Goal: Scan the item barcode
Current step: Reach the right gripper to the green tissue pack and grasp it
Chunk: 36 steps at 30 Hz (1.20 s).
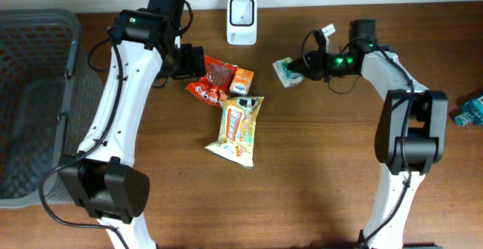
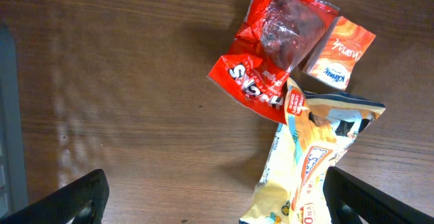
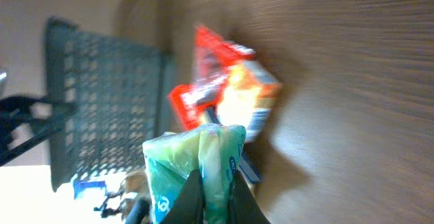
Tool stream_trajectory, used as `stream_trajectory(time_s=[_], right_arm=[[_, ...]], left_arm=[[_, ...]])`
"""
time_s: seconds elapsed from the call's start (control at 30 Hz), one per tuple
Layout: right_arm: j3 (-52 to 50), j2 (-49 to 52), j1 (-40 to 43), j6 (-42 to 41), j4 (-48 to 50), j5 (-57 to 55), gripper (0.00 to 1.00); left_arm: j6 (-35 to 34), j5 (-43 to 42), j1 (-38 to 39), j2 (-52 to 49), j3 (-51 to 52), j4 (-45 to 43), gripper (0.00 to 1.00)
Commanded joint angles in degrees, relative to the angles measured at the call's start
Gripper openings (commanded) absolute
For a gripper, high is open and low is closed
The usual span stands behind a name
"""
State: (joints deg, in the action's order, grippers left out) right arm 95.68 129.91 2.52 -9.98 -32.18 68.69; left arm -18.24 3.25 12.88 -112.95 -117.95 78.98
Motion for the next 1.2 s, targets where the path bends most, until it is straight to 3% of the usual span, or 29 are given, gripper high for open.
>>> stream_trajectory(time_s=[0.0, 0.03, 0.1, 0.13, 0.17, 0.2, 0.23, 0.3, 0.43, 0.5, 0.57, 0.67, 0.7, 0.77, 1.1, 1.17], right_arm=[[0.7, -2.8, -1.4, 1.6, 1.1, 3.9, 0.04], [0.7, -2.8, -1.5, 1.6, 0.0, -2.8, 0.04], [0.7, -2.8, -2.2, -0.1, -6.2, -26.9, 0.04], [0.7, -2.8, -2.6, -1.7, -9.0, -38.0, 0.1], [0.7, -2.8, -3.0, -1.6, -10.9, -44.8, 0.22], [0.7, -2.8, -3.3, -1.4, -12.6, -48.2, 0.82], [0.7, -2.8, -3.5, -0.9, -13.2, -47.9, 0.98], [1.0, -2.8, -3.7, -0.8, -14.3, -47.7, 0.98], [9.0, -4.9, -4.6, 4.0, -25.3, -49.3, 0.98], [10.1, -8.9, -9.4, 5.9, -28.1, -62.3, 0.98], [10.1, -9.7, -15.2, 12.8, -29.8, -72.6, 0.98], [8.3, -8.2, -22.5, 16.2, -30.0, -83.5, 0.99], [6.8, -6.9, -24.7, 17.0, -29.5, -84.4, 0.95], [4.8, -5.8, -25.8, 17.0, -29.4, -84.5, 0.78], [-4.7, -3.5, -22.2, 16.9, -17.3, -82.5, 0.45], [-5.1, -3.5, -21.3, 15.5, -15.8, -82.5, 0.24]], left_arm=[[-0.6, 0.0, 0.1, 0.0, 0.2, -0.1, 0.99], [-0.6, 0.0, 0.1, 0.0, 0.2, -0.1, 0.99], [-0.6, 0.0, 0.1, 0.0, 0.2, -0.1, 0.99], [-0.6, 0.0, 0.1, 0.0, 0.2, -0.1, 0.99], [-0.6, 0.0, 0.1, 0.0, 0.2, -0.1, 0.99], [-0.6, 0.0, 0.1, 0.0, 0.2, -0.1, 0.99], [-0.6, 0.0, 0.1, 0.0, 0.2, -0.1, 0.99], [-0.6, 0.0, 0.1, 0.0, 0.2, -0.1, 0.99], [-0.6, 0.0, 0.1, 0.0, 0.2, -0.1, 0.99], [-0.6, 0.0, 0.1, 0.0, 0.2, -0.1, 0.99], [-0.6, 0.0, 0.1, 0.0, 0.2, -0.1, 0.99], [-0.6, 0.0, 0.1, 0.0, 0.2, -0.1, 0.99], [-0.6, 0.0, 0.1, 0.0, 0.2, -0.1, 0.99], [-0.6, 0.0, 0.1, 0.0, 0.2, -0.1, 0.99], [-0.6, 0.0, 0.1, 0.0, 0.2, -0.1, 0.99], [-0.6, 0.0, 0.1, 0.0, 0.2, -0.1, 0.99]])
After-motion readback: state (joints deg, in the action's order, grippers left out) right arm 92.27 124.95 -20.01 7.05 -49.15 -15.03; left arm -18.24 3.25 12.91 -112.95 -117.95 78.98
